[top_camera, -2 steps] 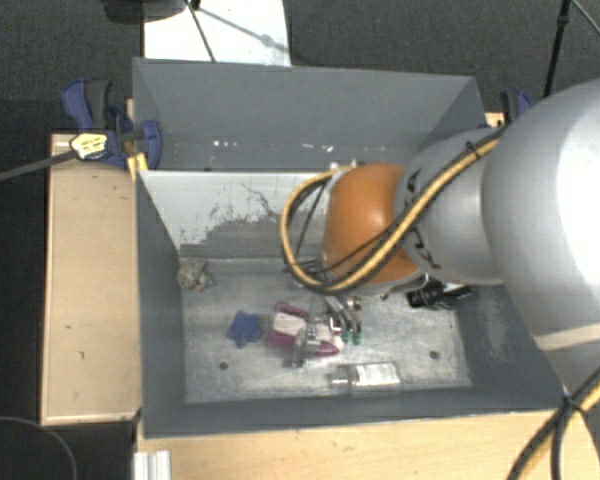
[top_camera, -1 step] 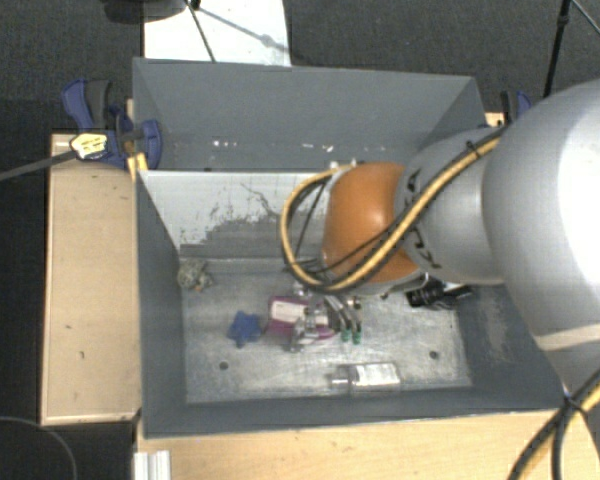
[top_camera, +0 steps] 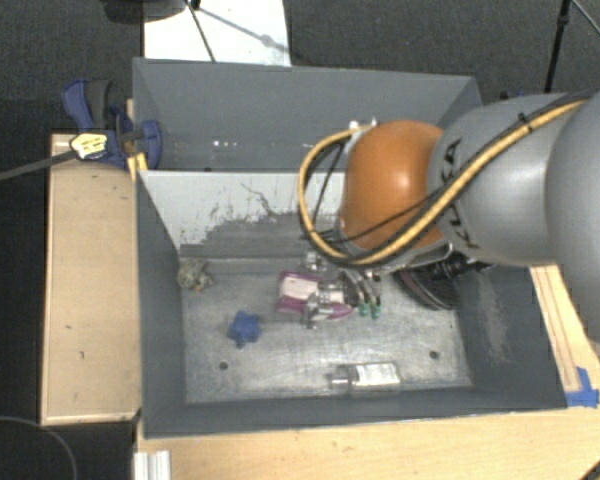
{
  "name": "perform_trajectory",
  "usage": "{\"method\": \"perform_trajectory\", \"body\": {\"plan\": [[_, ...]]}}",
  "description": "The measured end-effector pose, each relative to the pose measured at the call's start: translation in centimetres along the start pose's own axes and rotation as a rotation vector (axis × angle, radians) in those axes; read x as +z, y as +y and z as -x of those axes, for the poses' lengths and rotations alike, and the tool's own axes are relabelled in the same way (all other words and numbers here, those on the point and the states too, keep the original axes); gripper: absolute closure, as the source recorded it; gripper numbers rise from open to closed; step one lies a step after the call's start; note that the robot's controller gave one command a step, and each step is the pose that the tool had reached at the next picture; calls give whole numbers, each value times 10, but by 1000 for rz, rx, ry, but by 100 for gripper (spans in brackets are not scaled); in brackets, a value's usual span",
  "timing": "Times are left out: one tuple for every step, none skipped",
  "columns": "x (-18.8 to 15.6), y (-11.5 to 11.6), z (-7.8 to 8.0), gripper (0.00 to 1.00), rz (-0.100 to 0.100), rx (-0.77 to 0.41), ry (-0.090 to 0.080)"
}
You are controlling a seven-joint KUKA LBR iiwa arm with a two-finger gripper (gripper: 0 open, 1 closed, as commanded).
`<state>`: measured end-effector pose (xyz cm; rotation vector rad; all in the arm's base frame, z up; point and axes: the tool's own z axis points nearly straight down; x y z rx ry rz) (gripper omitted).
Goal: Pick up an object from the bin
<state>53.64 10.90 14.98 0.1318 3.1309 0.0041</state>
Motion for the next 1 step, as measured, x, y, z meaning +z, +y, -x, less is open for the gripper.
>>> {"method": "perform_trajectory", "body": {"plan": [[-22, 0, 1, 100, -1, -3, 4]]}}
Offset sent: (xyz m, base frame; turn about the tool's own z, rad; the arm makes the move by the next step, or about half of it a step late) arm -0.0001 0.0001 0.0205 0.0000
